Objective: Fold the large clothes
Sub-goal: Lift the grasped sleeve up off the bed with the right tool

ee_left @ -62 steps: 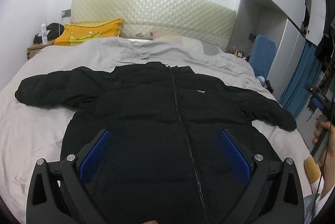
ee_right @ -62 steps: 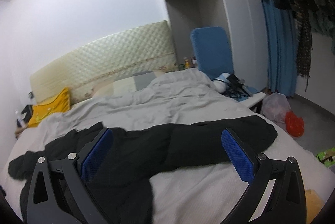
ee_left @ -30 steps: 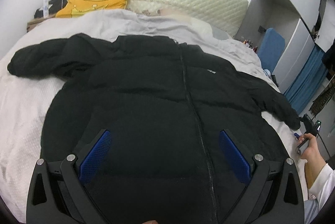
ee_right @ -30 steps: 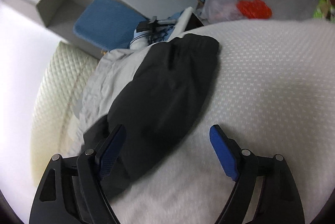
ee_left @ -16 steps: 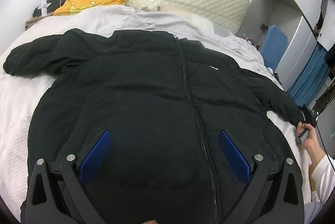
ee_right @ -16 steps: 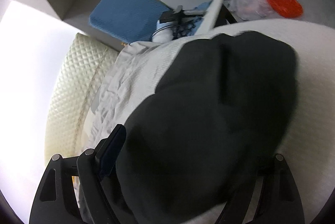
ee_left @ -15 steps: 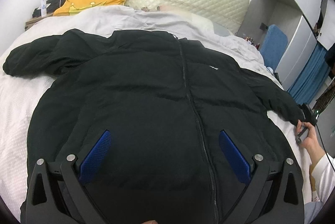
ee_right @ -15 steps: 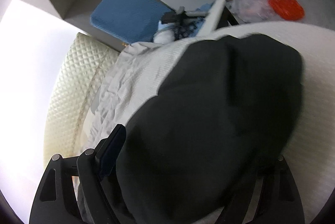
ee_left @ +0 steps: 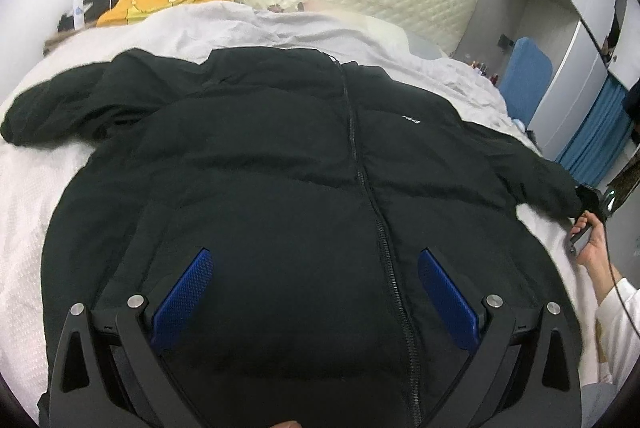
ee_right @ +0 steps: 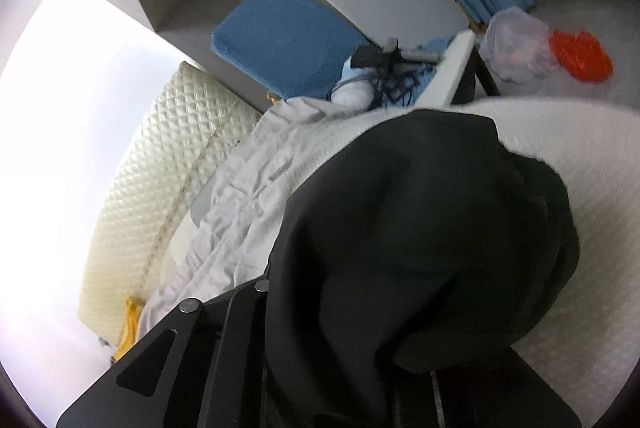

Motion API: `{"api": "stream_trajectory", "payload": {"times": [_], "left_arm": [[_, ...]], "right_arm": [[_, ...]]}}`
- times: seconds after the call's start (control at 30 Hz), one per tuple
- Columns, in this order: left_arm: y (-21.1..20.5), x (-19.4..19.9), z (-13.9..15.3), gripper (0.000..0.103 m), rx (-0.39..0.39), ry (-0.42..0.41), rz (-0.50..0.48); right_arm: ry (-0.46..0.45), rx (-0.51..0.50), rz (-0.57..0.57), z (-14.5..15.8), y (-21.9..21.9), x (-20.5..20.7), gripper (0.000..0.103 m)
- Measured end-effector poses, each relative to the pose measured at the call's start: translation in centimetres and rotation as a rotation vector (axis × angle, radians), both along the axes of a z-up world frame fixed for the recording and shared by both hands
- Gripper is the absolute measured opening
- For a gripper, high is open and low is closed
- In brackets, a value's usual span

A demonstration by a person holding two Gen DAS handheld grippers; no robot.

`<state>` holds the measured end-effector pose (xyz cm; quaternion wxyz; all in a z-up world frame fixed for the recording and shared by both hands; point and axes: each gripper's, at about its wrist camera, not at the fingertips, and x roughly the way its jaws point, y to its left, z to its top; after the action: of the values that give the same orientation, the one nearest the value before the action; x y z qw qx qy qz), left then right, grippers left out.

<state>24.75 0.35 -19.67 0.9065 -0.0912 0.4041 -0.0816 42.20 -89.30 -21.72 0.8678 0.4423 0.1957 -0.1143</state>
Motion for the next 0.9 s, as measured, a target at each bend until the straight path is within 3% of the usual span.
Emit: {"api": "stream_trajectory", "payload": {"times": [0.2, 0.37, 0.57, 0.77, 0.9], "left_arm": [[1.5, -0.7, 1.1, 0.102, 0.036, -0.047, 0.065], [2.2, -1.0, 1.6, 0.102, 0.063, -0.058, 0.067], [1.9, -1.7, 2.8, 0.102, 0.201, -0.095, 0.08], [3.1, -2.8, 3.9, 0.102, 0.198, -0.115, 0.085], [4.8, -3.4, 4.9, 0.102, 0.196, -0.152, 0.133]], "right_arm": [[-0.025, -0.087, -0.038, 5.7, 0.7, -0.7, 0.008], [-0.035, -0.217, -0.02, 11.8, 4.0, -0.3, 0.008], [-0.053, -0.389, 0.007, 19.4, 11.3, 0.2, 0.01], [-0.085, -0.573, 0.102, 26.4, 22.3, 1.3, 0.011], [-0.131, -0.606, 0.188, 29.5, 28.9, 1.9, 0.011]]}}
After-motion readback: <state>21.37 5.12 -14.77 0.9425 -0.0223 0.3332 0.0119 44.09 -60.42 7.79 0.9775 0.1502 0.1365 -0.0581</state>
